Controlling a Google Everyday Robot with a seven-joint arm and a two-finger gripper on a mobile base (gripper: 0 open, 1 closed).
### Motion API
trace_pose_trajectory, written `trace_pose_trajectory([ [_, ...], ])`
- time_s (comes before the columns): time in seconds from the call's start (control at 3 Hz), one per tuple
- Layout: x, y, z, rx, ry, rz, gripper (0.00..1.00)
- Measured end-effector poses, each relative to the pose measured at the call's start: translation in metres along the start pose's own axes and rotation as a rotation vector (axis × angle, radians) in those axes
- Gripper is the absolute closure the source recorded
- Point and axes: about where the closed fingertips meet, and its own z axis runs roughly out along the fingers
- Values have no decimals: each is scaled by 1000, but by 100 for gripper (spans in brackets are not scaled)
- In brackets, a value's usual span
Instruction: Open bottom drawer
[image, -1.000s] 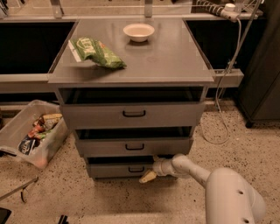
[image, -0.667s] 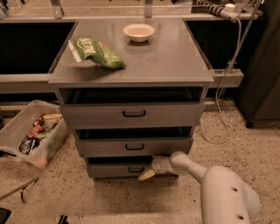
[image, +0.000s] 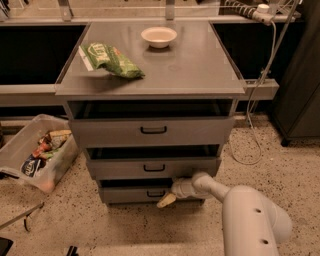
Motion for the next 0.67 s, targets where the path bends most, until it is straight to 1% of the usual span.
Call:
trace_pose_trajectory([
  [0.33,15,5,4,-28,46,43,0],
  [0.67,22,13,3,-42,54,75,0],
])
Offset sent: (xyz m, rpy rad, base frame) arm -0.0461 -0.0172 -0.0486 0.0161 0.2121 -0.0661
